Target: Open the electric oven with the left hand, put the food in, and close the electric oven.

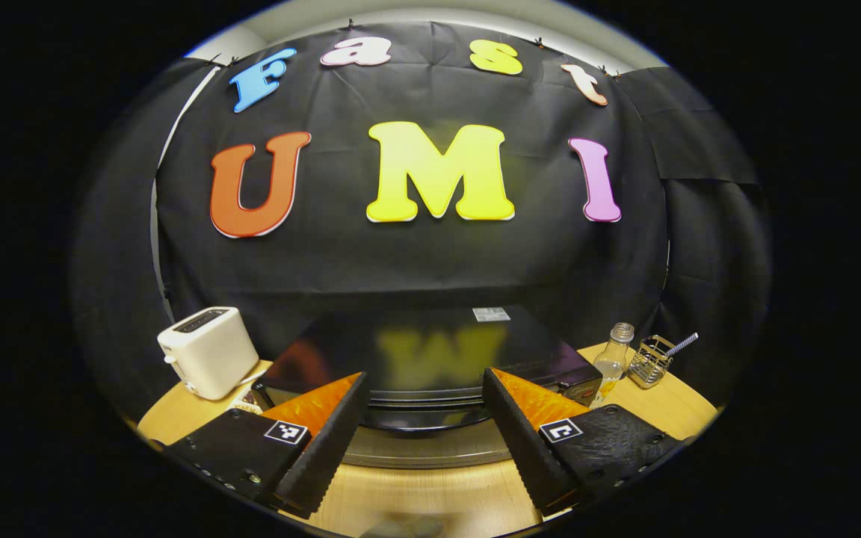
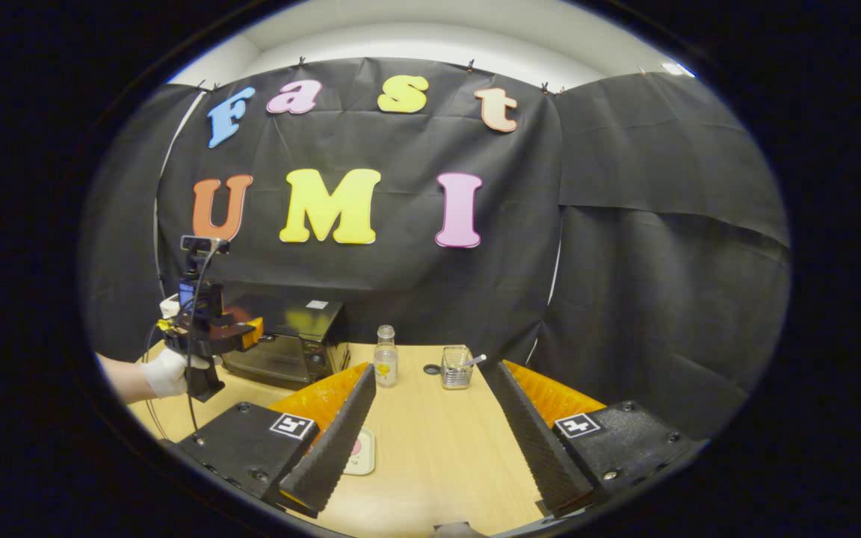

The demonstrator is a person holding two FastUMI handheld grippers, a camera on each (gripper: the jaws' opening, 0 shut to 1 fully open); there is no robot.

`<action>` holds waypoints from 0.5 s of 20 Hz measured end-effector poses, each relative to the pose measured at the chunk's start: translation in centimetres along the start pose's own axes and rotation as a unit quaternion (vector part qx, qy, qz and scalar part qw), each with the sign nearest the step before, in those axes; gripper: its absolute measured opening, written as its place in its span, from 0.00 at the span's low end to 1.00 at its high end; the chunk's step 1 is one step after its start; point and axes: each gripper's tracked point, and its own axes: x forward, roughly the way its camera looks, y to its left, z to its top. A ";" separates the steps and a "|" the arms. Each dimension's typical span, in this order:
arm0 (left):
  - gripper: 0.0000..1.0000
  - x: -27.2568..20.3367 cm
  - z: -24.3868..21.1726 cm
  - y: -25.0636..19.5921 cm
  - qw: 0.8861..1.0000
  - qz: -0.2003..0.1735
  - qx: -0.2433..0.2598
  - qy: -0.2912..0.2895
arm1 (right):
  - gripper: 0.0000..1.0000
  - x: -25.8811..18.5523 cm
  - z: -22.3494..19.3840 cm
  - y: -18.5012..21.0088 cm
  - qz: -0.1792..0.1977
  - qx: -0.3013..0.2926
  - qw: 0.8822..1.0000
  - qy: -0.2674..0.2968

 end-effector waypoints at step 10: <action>0.98 -1.2 -0.8 0.2 1.000 0.004 0.009 0.003 | 0.99 -0.7 -0.2 0.4 -0.001 0.000 1.000 0.003</action>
